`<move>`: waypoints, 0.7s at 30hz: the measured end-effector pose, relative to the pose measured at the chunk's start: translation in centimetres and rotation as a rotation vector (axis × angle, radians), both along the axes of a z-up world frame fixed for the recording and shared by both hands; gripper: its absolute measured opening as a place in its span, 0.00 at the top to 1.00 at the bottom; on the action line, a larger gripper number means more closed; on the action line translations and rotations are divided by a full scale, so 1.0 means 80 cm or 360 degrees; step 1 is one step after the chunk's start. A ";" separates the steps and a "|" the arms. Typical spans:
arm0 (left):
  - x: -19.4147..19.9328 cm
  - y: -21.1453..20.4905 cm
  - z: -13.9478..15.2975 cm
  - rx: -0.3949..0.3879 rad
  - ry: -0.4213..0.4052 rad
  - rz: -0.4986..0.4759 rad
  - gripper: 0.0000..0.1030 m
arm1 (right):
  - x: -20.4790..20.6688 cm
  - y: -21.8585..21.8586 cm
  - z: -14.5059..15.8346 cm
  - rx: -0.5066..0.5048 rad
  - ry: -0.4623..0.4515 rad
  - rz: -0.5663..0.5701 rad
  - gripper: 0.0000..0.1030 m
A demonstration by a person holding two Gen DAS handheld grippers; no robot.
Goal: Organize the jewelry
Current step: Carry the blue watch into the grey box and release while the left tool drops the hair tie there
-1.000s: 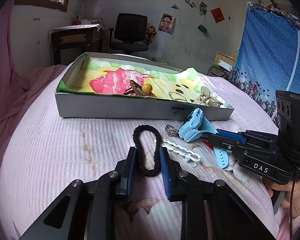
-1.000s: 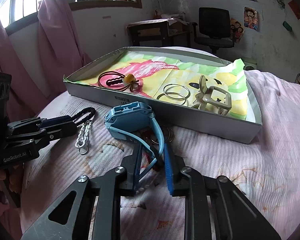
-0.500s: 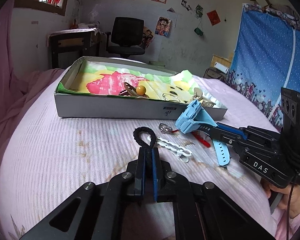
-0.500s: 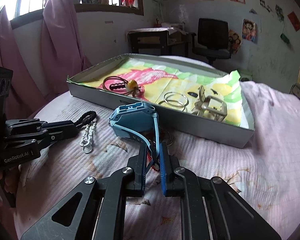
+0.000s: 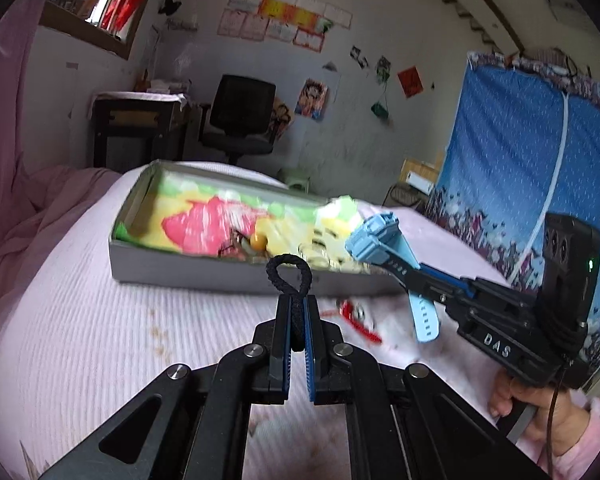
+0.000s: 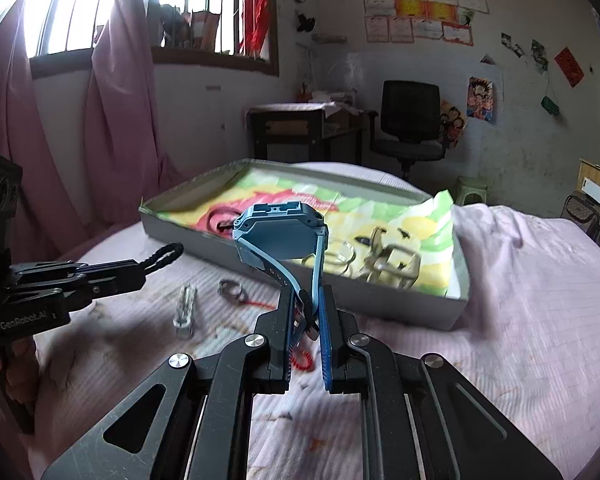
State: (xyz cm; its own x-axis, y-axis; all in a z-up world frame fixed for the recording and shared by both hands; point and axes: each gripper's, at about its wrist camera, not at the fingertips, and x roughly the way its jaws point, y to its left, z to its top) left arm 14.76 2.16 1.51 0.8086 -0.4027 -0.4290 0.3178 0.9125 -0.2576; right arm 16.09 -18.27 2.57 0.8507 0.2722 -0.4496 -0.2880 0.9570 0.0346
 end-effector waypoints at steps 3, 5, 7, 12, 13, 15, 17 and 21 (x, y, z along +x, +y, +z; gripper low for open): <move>0.014 0.002 0.011 -0.0020 -0.0030 0.0036 0.95 | 0.003 0.003 0.008 -0.0007 -0.0042 0.0003 0.90; 0.027 0.005 0.022 -0.0036 -0.0050 0.0072 0.95 | 0.013 0.007 0.015 -0.0012 -0.0066 0.0007 0.90; 0.043 0.011 0.031 -0.0054 -0.0061 0.0128 0.95 | 0.023 0.011 0.020 -0.0013 -0.0075 0.0014 0.90; 0.076 0.023 0.029 0.0002 -0.0003 0.0254 0.94 | 0.050 0.023 0.030 -0.0010 -0.0078 0.0022 0.90; 0.084 0.027 0.028 -0.0008 0.0025 0.0273 0.94 | 0.058 0.025 0.031 -0.0003 -0.0072 0.0024 0.90; 0.097 0.032 0.025 -0.0019 0.0075 0.0306 0.94 | 0.068 0.031 0.030 0.0000 -0.0054 0.0022 0.90; 0.108 0.034 0.020 -0.0004 0.0126 0.0312 0.94 | 0.081 0.036 0.027 -0.0004 -0.0022 0.0017 0.90; 0.118 0.029 0.008 0.0060 0.0195 0.0310 0.94 | 0.094 0.041 0.016 -0.0016 0.0044 0.0007 0.90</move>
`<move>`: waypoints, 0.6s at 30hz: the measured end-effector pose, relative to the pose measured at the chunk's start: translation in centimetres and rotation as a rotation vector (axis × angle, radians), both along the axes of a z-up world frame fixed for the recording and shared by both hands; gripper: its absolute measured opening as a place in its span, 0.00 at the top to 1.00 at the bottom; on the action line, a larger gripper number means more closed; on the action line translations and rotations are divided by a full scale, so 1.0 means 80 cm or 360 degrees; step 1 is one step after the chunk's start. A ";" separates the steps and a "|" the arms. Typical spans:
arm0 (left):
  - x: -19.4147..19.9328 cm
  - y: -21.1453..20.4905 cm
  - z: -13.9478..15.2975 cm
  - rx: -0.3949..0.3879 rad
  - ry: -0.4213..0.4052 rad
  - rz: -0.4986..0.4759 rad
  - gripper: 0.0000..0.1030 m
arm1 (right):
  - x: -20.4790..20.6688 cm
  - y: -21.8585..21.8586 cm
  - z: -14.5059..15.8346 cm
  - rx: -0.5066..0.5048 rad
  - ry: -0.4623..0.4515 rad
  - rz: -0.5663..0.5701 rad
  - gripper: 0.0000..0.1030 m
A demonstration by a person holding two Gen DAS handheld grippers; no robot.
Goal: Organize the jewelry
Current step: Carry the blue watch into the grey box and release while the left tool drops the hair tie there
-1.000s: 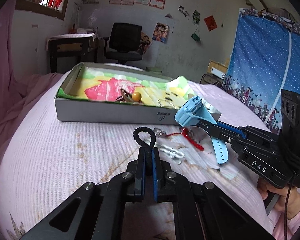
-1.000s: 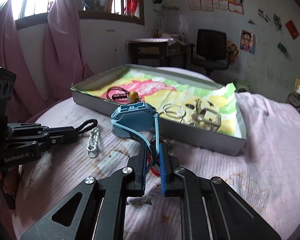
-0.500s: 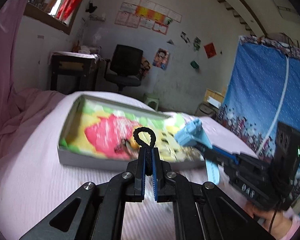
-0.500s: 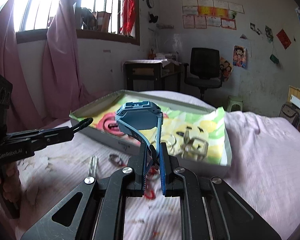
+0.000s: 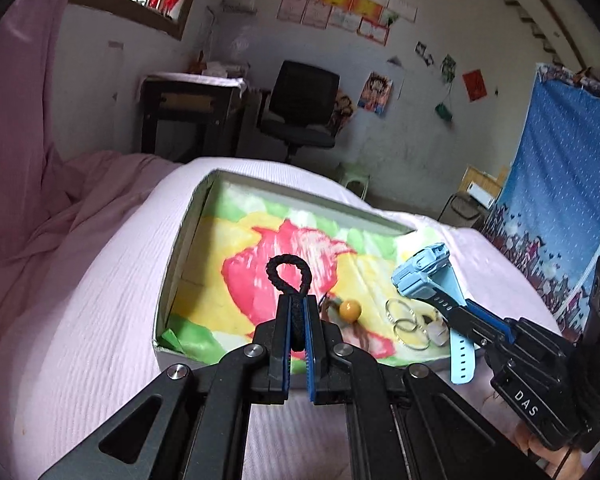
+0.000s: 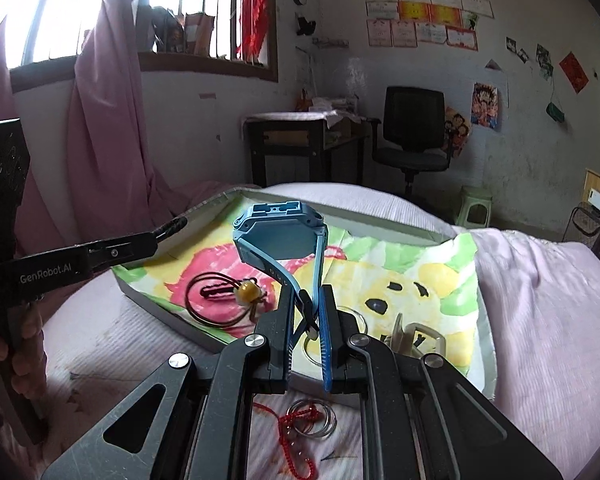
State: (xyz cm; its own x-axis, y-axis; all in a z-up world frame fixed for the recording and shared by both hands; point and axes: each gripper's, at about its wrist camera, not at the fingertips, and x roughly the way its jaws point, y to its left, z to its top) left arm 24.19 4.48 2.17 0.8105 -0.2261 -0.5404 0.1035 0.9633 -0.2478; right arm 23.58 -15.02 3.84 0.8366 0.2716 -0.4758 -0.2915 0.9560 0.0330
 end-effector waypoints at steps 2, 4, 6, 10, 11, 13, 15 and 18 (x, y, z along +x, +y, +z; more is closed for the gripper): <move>0.003 -0.002 -0.002 0.0015 0.0020 -0.0001 0.94 | 0.004 0.000 -0.007 -0.0002 0.0043 -0.0013 0.90; 0.002 -0.005 -0.003 0.0045 0.0031 0.0001 0.94 | 0.011 -0.001 -0.011 -0.0002 0.0080 -0.0030 0.90; 0.002 -0.005 -0.004 0.0072 0.0044 0.0011 0.94 | 0.013 -0.002 -0.014 -0.0007 0.0104 -0.0040 0.90; 0.008 -0.007 -0.008 0.0113 0.0104 0.0018 0.94 | 0.013 -0.005 -0.016 -0.0009 0.0121 -0.0053 0.90; 0.009 -0.007 -0.010 0.0115 0.0115 0.0018 0.94 | 0.014 -0.005 -0.016 -0.0008 0.0128 -0.0055 0.90; 0.009 -0.007 -0.011 0.0119 0.0126 0.0019 0.94 | 0.016 -0.005 -0.016 -0.0005 0.0142 -0.0058 0.90; 0.009 -0.008 -0.011 0.0132 0.0129 0.0020 0.94 | 0.017 -0.008 -0.018 0.0001 0.0157 -0.0060 0.89; 0.008 -0.010 -0.011 0.0153 0.0133 0.0021 0.94 | 0.019 -0.009 -0.020 0.0007 0.0183 -0.0062 0.89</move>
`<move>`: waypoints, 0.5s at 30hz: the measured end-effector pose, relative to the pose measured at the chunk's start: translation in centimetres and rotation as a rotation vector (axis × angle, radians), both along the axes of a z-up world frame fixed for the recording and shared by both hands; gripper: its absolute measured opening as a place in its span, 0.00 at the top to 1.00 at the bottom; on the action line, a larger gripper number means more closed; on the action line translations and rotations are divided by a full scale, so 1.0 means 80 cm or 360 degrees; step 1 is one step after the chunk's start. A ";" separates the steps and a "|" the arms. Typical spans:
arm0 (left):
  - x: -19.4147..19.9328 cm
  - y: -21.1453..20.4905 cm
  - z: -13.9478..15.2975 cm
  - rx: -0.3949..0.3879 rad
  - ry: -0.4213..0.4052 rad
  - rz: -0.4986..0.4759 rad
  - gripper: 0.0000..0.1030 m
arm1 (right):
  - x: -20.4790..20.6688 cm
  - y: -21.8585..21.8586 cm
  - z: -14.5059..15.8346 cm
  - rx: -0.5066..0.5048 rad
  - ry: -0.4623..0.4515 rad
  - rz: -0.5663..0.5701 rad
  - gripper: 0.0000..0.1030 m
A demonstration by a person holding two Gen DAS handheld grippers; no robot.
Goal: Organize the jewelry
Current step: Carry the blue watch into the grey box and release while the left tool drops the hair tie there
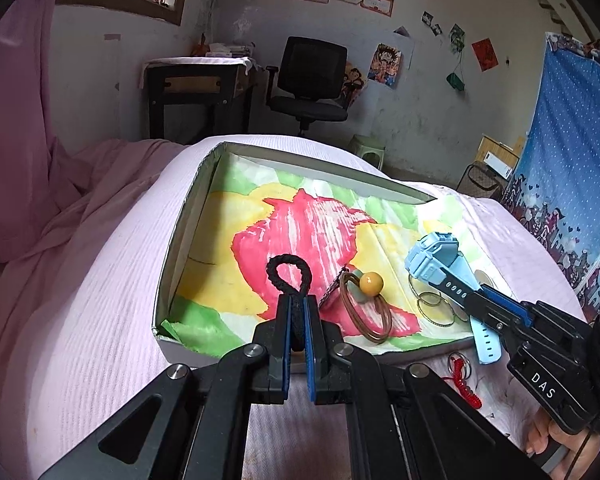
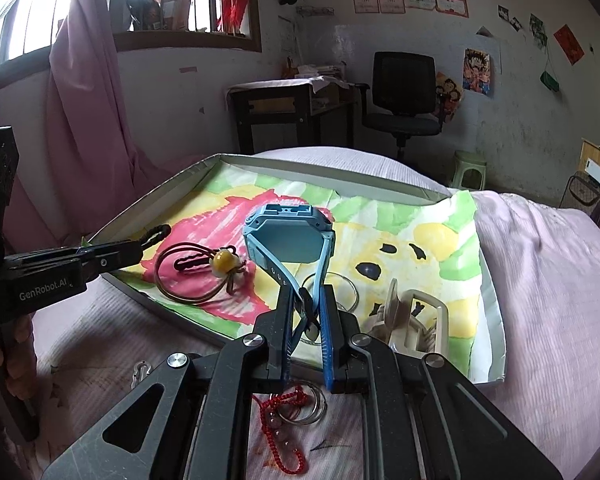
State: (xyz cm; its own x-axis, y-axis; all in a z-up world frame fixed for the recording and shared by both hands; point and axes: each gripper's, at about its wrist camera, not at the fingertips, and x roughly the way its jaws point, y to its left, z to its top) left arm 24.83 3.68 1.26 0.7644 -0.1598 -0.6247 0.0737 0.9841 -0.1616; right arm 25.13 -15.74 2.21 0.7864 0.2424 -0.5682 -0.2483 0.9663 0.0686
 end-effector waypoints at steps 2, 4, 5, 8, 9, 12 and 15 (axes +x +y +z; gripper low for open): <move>0.000 -0.001 0.000 0.0008 0.0003 0.0000 0.94 | 0.002 -0.001 -0.001 0.0003 0.0012 0.0001 0.88; 0.000 -0.001 0.000 0.0015 0.0005 -0.0002 0.94 | 0.004 -0.002 -0.002 0.0008 0.0023 0.0002 0.88; 0.000 -0.001 0.001 0.0018 0.0007 -0.0003 0.94 | 0.005 -0.002 -0.002 0.0011 0.0027 0.0004 0.88; 0.000 0.001 0.001 -0.0004 0.0008 -0.0009 0.94 | 0.005 -0.003 -0.002 0.0021 0.0041 0.0009 0.87; 0.000 0.001 0.001 -0.0011 0.0008 -0.0011 0.94 | 0.005 -0.003 -0.002 0.0023 0.0044 0.0010 0.87; -0.001 0.003 0.001 -0.0027 0.0002 -0.0017 0.94 | 0.006 -0.004 -0.002 0.0030 0.0039 0.0005 0.87; -0.003 0.003 0.003 -0.0028 -0.0014 -0.0010 0.92 | 0.007 -0.007 -0.002 0.0042 0.0040 -0.0002 0.87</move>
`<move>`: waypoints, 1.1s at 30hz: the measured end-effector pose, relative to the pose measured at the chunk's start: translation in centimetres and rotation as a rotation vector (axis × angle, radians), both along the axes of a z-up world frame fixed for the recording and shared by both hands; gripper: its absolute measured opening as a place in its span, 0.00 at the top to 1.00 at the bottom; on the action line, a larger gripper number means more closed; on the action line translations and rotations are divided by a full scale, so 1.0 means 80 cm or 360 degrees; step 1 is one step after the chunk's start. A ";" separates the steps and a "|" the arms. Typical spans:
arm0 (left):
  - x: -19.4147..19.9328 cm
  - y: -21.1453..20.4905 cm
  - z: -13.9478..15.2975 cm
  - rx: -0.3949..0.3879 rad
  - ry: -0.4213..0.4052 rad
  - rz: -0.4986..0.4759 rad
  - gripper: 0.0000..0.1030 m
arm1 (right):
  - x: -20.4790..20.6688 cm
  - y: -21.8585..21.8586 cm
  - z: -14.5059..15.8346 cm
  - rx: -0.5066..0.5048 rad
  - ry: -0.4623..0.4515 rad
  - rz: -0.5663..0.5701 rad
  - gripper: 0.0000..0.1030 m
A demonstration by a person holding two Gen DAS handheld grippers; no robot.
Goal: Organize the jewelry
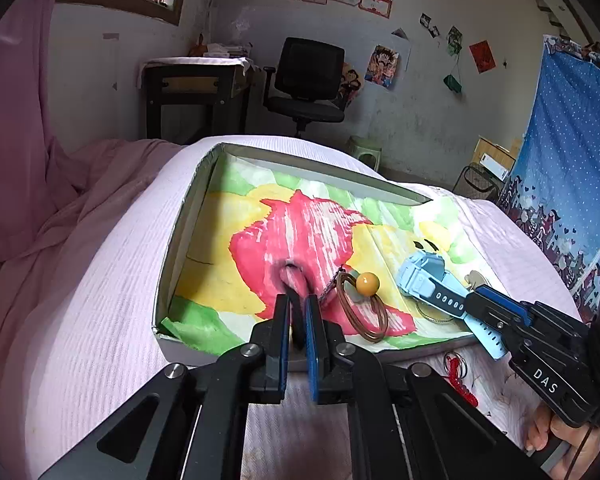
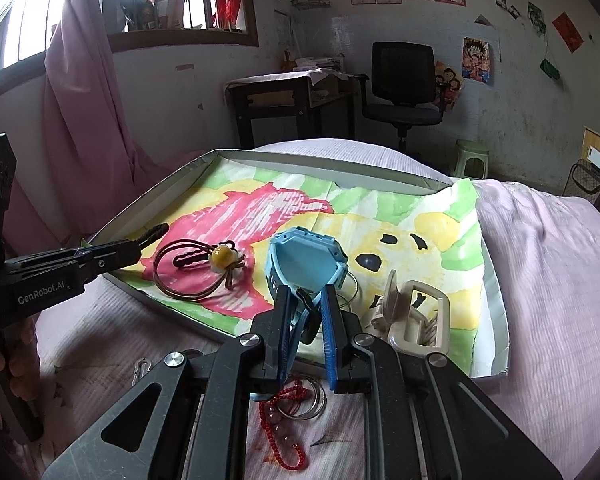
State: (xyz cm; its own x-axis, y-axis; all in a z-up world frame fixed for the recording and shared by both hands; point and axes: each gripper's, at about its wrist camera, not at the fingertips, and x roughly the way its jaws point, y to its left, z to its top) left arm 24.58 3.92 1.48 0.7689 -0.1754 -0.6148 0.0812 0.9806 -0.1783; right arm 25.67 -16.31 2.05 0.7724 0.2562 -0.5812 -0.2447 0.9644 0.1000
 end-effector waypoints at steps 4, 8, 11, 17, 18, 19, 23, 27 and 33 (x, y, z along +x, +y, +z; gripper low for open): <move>-0.006 -0.001 0.003 -0.0006 -0.0022 0.0007 0.90 | -0.007 -0.001 0.003 -0.0013 -0.0039 -0.0010 0.86; -0.016 -0.002 0.008 -0.0019 -0.0066 0.0003 0.72 | -0.021 -0.005 0.011 -0.0014 -0.0103 -0.0030 0.76; -0.027 -0.004 0.014 -0.0027 -0.0115 0.0003 0.63 | -0.033 -0.010 0.019 0.0003 -0.0156 -0.0055 0.67; -0.055 -0.011 0.029 -0.0031 -0.0250 -0.0017 0.42 | -0.060 -0.024 0.032 0.0049 -0.0270 -0.0106 0.55; -0.060 -0.012 0.031 -0.0035 -0.0273 -0.0017 0.37 | -0.064 -0.026 0.034 0.0056 -0.0286 -0.0112 0.54; -0.065 -0.012 0.032 -0.0041 -0.0291 -0.0018 0.35 | -0.070 -0.030 0.036 0.0070 -0.0310 -0.0124 0.50; -0.079 -0.013 0.037 -0.0038 -0.0346 0.0000 0.13 | -0.089 -0.042 0.040 0.0127 -0.0372 -0.0147 0.36; -0.097 -0.014 0.036 -0.0014 -0.0365 0.0009 0.05 | -0.104 -0.052 0.043 0.0172 -0.0406 -0.0149 0.19; -0.129 -0.019 0.028 0.0059 -0.0375 -0.0030 0.02 | -0.123 -0.057 0.039 0.0179 -0.0417 -0.0127 0.04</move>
